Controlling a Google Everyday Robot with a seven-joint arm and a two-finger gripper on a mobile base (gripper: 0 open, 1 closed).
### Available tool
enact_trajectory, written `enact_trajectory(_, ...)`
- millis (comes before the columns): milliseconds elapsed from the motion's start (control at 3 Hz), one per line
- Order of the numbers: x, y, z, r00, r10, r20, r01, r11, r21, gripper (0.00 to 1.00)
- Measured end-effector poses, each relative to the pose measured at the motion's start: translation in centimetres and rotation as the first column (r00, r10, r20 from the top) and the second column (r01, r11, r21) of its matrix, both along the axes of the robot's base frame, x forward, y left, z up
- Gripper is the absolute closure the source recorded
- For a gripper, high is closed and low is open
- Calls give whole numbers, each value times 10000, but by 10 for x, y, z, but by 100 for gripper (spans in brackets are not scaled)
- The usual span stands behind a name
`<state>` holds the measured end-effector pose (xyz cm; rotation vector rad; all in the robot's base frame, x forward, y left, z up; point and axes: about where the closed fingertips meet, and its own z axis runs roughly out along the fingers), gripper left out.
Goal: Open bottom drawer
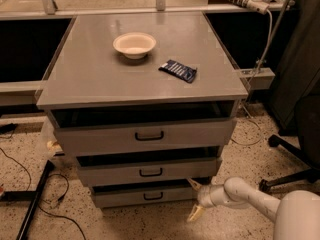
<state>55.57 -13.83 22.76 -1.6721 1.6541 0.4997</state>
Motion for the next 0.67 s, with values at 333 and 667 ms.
enact_trajectory(333, 10, 3, -4, 9993, -156, 332, 161, 9997, -166, 0)
enact_trajectory(667, 19, 0, -15, 9980, -446, 438, 460, 9985, -308, 0)
